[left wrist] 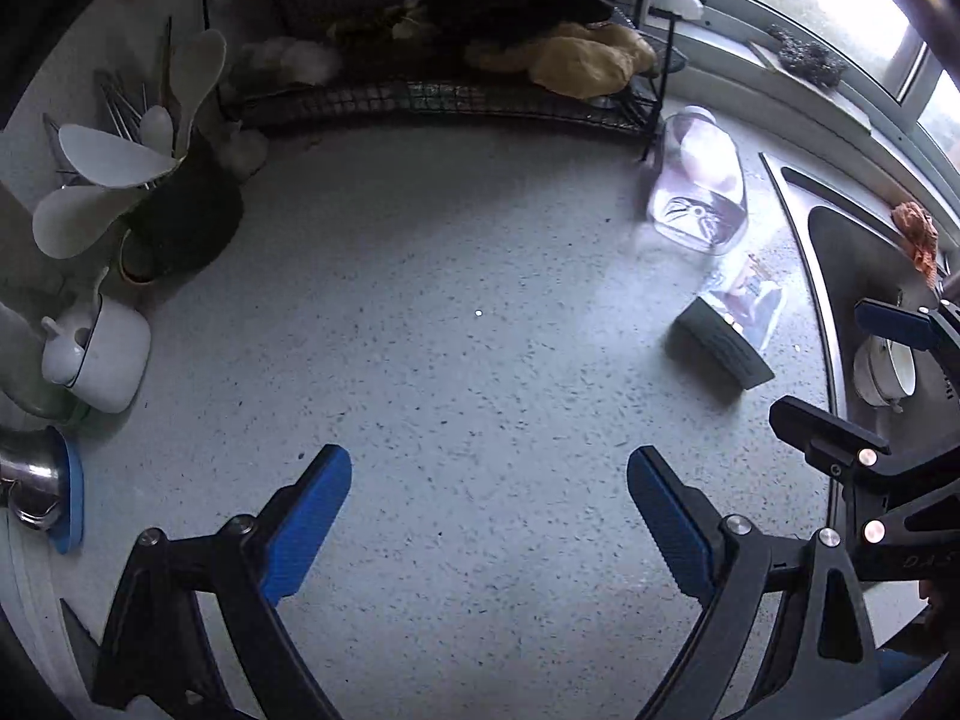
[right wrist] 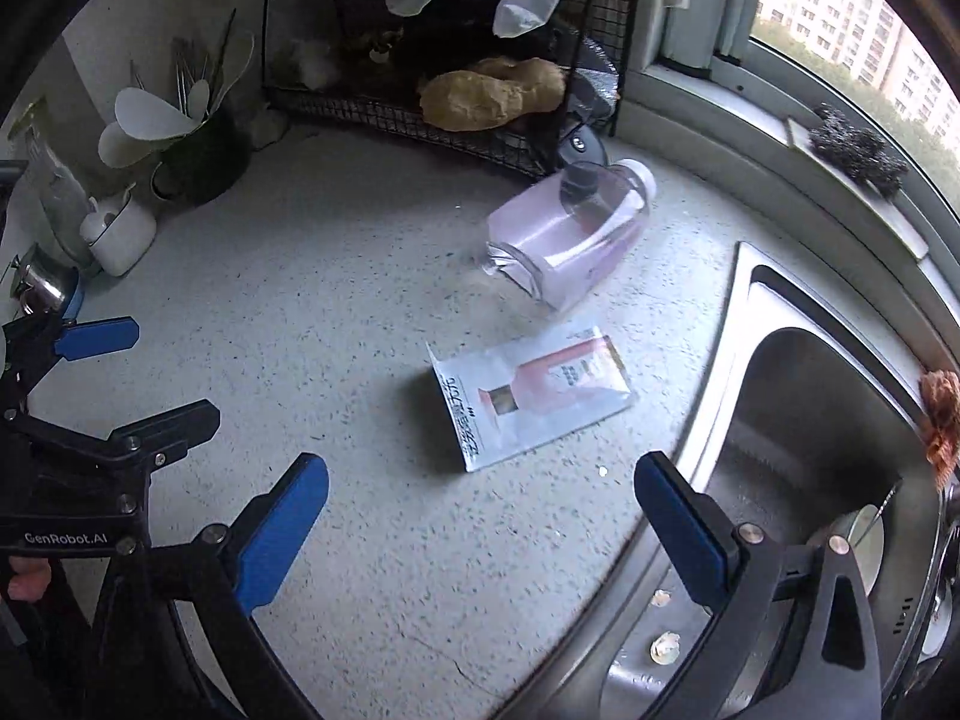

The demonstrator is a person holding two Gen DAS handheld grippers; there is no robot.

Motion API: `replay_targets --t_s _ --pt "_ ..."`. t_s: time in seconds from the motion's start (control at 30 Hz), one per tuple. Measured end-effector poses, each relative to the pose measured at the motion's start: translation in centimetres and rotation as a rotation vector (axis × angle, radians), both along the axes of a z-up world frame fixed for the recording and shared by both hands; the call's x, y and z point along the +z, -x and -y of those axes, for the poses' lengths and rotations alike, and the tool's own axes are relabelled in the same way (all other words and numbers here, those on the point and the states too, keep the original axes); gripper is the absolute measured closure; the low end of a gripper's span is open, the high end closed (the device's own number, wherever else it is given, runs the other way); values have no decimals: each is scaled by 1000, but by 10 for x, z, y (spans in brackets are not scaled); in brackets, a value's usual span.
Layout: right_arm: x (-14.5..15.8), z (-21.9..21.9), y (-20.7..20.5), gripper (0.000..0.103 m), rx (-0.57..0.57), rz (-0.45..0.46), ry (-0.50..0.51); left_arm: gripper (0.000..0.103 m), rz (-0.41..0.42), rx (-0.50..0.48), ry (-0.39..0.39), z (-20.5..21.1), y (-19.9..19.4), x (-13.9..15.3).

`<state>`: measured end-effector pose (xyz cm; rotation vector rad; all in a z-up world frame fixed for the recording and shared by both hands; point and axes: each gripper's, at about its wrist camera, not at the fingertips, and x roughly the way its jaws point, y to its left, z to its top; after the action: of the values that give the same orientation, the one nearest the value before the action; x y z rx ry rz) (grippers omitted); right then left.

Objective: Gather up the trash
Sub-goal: 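Close the right tool on the pink-and-white flat sachet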

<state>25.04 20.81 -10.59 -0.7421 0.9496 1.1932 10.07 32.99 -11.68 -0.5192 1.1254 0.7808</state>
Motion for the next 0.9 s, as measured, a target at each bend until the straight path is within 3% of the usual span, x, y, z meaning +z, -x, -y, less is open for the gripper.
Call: replay_targets --t_s 0.23,0.3,0.37,0.53,0.57,0.63,0.9 --pt "-27 -44 10 2 87 -33 50 10 -39 41 24 -22 10 -18" --pt "-34 -49 13 11 102 -30 69 10 -46 40 28 -25 11 -23" --pt "-42 -54 13 32 109 -29 103 10 -60 36 26 -26 10 -26" --pt "-51 -56 17 65 122 -47 121 10 -58 25 31 -28 7 -29" --pt "-50 -55 18 82 122 -41 115 10 -59 23 31 -28 6 -29" --pt "-51 -55 16 99 106 -36 115 10 -63 9 29 -30 3 -30" --pt "-18 -21 -16 102 -26 -67 36 10 4 -113 12 -31 -41 -8"
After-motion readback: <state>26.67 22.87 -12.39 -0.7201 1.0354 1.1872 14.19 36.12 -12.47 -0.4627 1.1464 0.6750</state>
